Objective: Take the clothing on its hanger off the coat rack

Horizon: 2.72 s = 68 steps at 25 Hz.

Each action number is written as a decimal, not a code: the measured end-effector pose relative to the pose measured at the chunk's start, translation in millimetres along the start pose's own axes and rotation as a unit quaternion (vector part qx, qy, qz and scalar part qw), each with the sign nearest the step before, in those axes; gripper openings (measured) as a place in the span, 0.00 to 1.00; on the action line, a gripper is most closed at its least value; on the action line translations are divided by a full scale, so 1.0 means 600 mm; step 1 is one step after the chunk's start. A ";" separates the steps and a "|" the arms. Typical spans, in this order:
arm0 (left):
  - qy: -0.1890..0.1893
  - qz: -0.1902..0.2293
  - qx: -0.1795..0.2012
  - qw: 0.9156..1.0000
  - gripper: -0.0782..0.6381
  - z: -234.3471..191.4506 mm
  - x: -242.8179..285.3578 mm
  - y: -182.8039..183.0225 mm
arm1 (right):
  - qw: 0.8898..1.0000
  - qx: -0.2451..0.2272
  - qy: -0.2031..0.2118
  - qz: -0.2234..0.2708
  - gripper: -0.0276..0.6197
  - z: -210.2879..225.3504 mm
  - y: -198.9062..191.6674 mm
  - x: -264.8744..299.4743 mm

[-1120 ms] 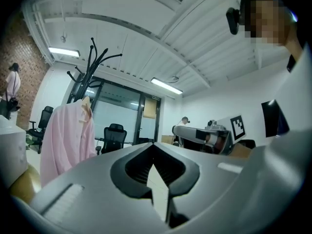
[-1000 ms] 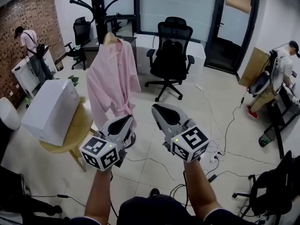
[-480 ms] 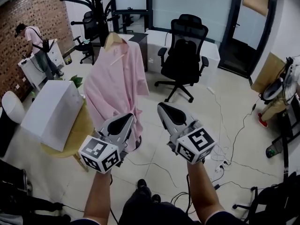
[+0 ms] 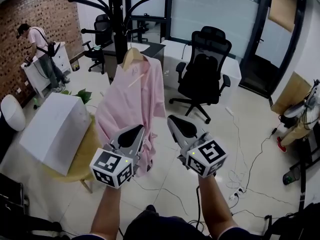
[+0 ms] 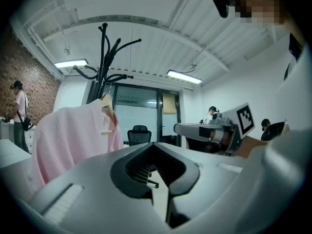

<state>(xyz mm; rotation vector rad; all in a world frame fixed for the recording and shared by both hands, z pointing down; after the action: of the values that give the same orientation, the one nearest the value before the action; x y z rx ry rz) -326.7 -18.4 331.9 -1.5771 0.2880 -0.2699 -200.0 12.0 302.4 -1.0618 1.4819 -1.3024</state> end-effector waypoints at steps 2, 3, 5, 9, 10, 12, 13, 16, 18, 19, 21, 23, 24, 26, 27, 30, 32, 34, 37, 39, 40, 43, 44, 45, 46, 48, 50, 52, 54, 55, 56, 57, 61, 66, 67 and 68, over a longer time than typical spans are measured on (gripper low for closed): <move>0.004 -0.001 0.002 1.000 0.12 -0.017 0.001 0.004 | 1.000 -0.002 0.004 0.001 0.04 -0.002 0.004 0.024; 0.007 0.002 0.001 1.000 0.12 -0.027 0.001 0.008 | 1.000 -0.002 0.006 0.002 0.04 -0.002 0.006 0.036; 0.016 0.008 -0.002 1.000 0.12 -0.048 0.004 0.015 | 1.000 0.001 0.010 0.002 0.04 -0.001 0.008 0.059; 0.031 0.007 0.005 0.999 0.12 -0.071 0.009 0.022 | 1.000 0.008 0.023 0.001 0.04 -0.002 0.007 0.088; 0.038 0.008 0.006 0.999 0.12 -0.076 0.009 0.025 | 1.000 0.009 0.029 0.003 0.04 -0.003 0.010 0.094; 0.052 0.008 0.006 0.999 0.12 -0.083 0.008 0.026 | 0.999 0.010 0.043 0.004 0.04 -0.008 0.014 0.104; 0.058 0.006 0.005 0.998 0.12 -0.084 0.007 0.025 | 0.999 0.009 0.050 0.003 0.04 -0.011 0.015 0.107; 0.075 0.000 0.004 0.997 0.12 -0.085 0.005 0.020 | 0.997 0.004 0.071 -0.001 0.04 -0.019 0.017 0.106; 0.083 0.000 0.005 0.997 0.12 -0.087 0.007 0.021 | 0.997 0.000 0.081 -0.002 0.04 -0.019 0.017 0.105; 0.086 0.001 0.007 0.996 0.12 -0.090 0.010 0.022 | 0.997 -0.002 0.083 -0.004 0.04 -0.016 0.016 0.105; 0.095 -0.003 0.017 0.995 0.12 -0.097 0.019 0.026 | 0.997 0.000 0.083 -0.009 0.04 -0.008 0.015 0.106; 0.106 -0.011 0.037 0.994 0.12 -0.104 0.025 0.035 | 0.996 0.004 0.084 -0.011 0.04 -0.003 0.016 0.105; 0.112 -0.014 0.049 0.992 0.13 -0.107 0.026 0.043 | 0.996 0.005 0.086 -0.009 0.04 -0.003 0.018 0.104; 0.126 -0.018 0.071 0.989 0.13 -0.111 0.023 0.061 | 0.996 0.005 0.093 -0.006 0.04 -0.002 0.021 0.100; 0.134 -0.020 0.080 0.988 0.13 -0.114 0.022 0.072 | 0.995 0.006 0.096 -0.005 0.04 -0.001 0.023 0.098; 0.162 -0.032 0.111 0.980 0.30 -0.126 0.018 0.108 | 0.995 0.010 0.102 0.000 0.04 0.005 0.026 0.093; 0.188 -0.051 0.139 0.971 0.39 -0.138 0.016 0.133 | 0.994 0.011 0.106 0.002 0.04 0.008 0.028 0.091; 0.211 -0.086 0.162 0.960 0.43 -0.159 0.013 0.151 | 0.994 0.012 0.112 0.004 0.04 0.007 0.029 0.093; 0.228 -0.139 0.171 0.948 0.54 -0.194 0.012 0.159 | 0.993 0.015 0.120 0.008 0.04 0.004 0.032 0.094; 0.237 -0.162 0.170 0.943 0.59 -0.215 0.013 0.162 | 0.992 0.016 0.122 0.011 0.04 0.008 0.034 0.094; 0.239 -0.173 0.169 0.940 0.60 -0.224 0.016 0.162 | 0.992 0.017 0.122 0.012 0.04 0.010 0.035 0.093; 0.231 -0.205 0.163 0.937 0.60 -0.243 0.030 0.154 | 0.993 0.020 0.119 0.014 0.04 0.020 0.034 0.094; 0.228 -0.214 0.161 0.936 0.60 -0.248 0.035 0.150 | 0.993 0.022 0.117 0.015 0.04 0.024 0.034 0.094; 0.225 -0.223 0.159 0.935 0.60 -0.253 0.039 0.145 | 0.993 0.022 0.116 0.016 0.04 0.027 0.033 0.094; 0.222 -0.232 0.158 0.934 0.60 -0.259 0.043 0.138 | 0.993 0.023 0.114 0.016 0.04 0.030 0.033 0.093; 0.218 -0.252 0.162 0.929 0.60 -0.271 0.051 0.126 | 0.993 0.025 0.112 0.016 0.04 0.034 0.030 0.090; 0.216 -0.272 0.169 0.922 0.59 -0.280 0.059 0.118 | 0.993 0.029 0.109 0.015 0.04 0.037 0.027 0.088; 0.213 -0.286 0.171 0.918 0.58 -0.288 0.068 0.110 | 0.994 0.032 0.107 0.012 0.04 0.042 0.022 0.087; 0.213 -0.295 0.174 0.915 0.56 -0.296 0.076 0.105 | 0.994 0.034 0.103 0.011 0.04 0.048 0.017 0.087; 0.215 -0.300 0.176 0.912 0.52 -0.301 0.078 0.102 | 0.994 0.035 0.100 0.010 0.04 0.051 0.016 0.086; 0.217 -0.306 0.178 0.909 0.48 -0.304 0.079 0.099 | 0.995 0.036 0.098 0.010 0.04 0.055 0.015 0.085; 0.217 -0.313 0.180 0.907 0.42 -0.307 0.080 0.095 | 0.995 0.037 0.095 0.010 0.04 0.058 0.014 0.084; 0.209 -0.319 0.167 0.909 0.22 -0.313 0.089 0.082 | 0.996 0.038 0.085 0.009 0.04 0.070 0.011 0.082; 0.206 -0.308 0.143 0.918 0.17 -0.318 0.091 0.084 | 0.997 0.037 0.075 0.007 0.04 0.084 0.010 0.080; 0.206 -0.309 0.139 0.918 0.16 -0.318 0.090 0.086 | 0.997 0.037 0.073 0.006 0.04 0.086 0.010 0.081; 0.205 -0.312 0.137 0.918 0.16 -0.317 0.089 0.087 | 0.997 0.036 0.072 0.006 0.04 0.087 0.009 0.081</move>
<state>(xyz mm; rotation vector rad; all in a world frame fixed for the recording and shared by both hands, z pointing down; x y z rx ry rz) -343.5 -216.6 284.4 -1.2826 0.0515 -1.1010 -162.2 -47.4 289.7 -0.9280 1.5332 -1.4396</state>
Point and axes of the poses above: the fingertips, and each gripper's own axes: x forward along the fingers, z to its right, y out of its top, the point moved 4 cm from there along -x, backward along the fingers, and after that the axes turned 12 degrees about -y, right-handed, at the moved point
